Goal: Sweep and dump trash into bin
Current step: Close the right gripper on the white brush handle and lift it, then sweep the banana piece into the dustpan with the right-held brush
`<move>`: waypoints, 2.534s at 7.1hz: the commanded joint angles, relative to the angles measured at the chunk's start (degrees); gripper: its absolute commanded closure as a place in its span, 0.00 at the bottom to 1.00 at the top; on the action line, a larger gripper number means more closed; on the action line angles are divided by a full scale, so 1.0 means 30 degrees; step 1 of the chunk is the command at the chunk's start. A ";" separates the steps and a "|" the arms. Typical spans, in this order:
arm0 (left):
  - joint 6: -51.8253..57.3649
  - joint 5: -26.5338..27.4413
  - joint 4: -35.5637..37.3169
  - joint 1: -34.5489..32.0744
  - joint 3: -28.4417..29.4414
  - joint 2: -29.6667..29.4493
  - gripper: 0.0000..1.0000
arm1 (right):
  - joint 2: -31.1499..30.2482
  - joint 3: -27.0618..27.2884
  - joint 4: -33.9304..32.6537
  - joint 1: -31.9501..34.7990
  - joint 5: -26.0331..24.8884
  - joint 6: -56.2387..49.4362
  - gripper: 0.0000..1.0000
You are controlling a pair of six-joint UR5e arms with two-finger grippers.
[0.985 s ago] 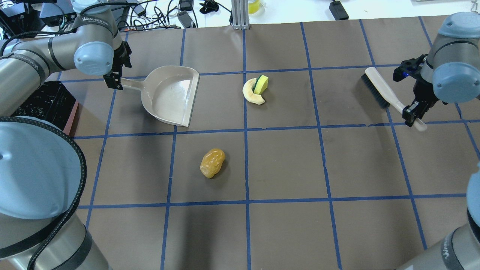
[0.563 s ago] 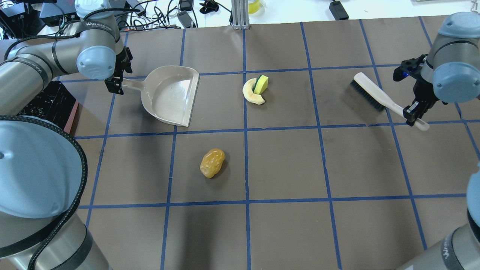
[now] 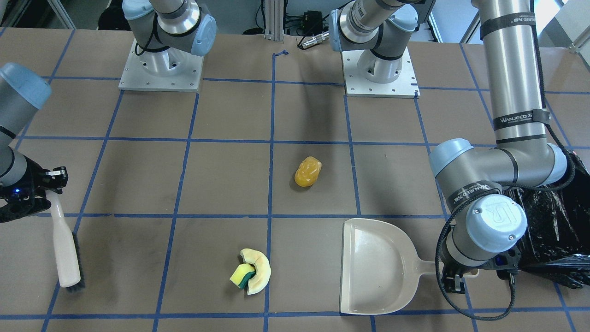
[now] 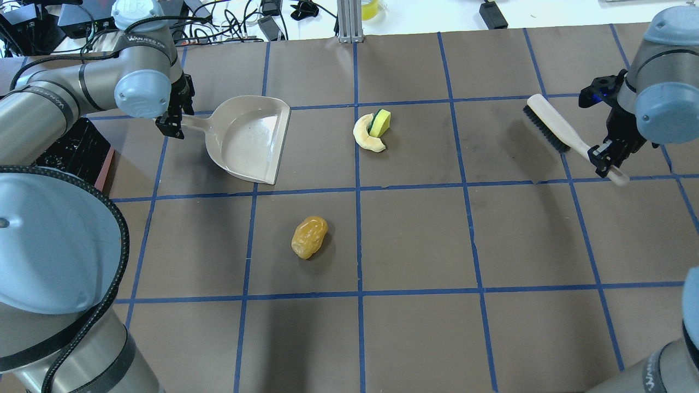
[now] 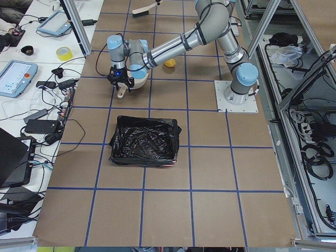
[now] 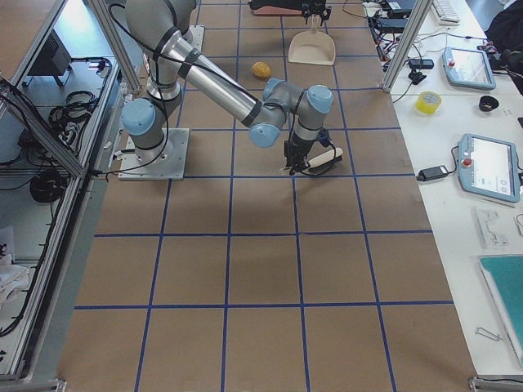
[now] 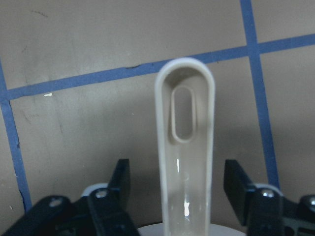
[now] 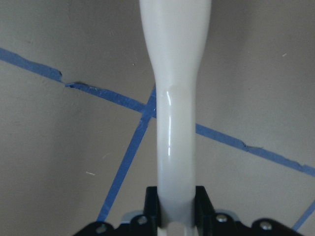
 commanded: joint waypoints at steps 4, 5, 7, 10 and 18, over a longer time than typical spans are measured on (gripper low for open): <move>-0.0423 0.1139 0.0165 -0.0042 0.0753 0.0534 1.00 | -0.0962 -0.2086 0.4884 0.6077 0.0014 1.2093 0.81; -0.2108 0.1139 0.0137 -0.0361 0.0988 0.0592 1.00 | -0.0700 -0.2088 0.4915 0.6904 0.0246 1.4147 0.81; -0.4196 0.2533 0.0136 -0.1793 0.1078 0.0331 1.00 | 0.0000 -0.2176 0.4798 0.8778 0.1677 1.8800 0.81; -0.6982 0.2516 0.0049 -0.3231 0.1136 0.0007 1.00 | 0.1263 -0.3081 0.4797 1.1444 0.4140 2.2860 0.81; -0.6312 0.2488 -0.3467 -0.4173 0.3186 -0.1251 1.00 | 0.5685 -0.7153 0.3282 1.3528 1.0404 2.2871 0.82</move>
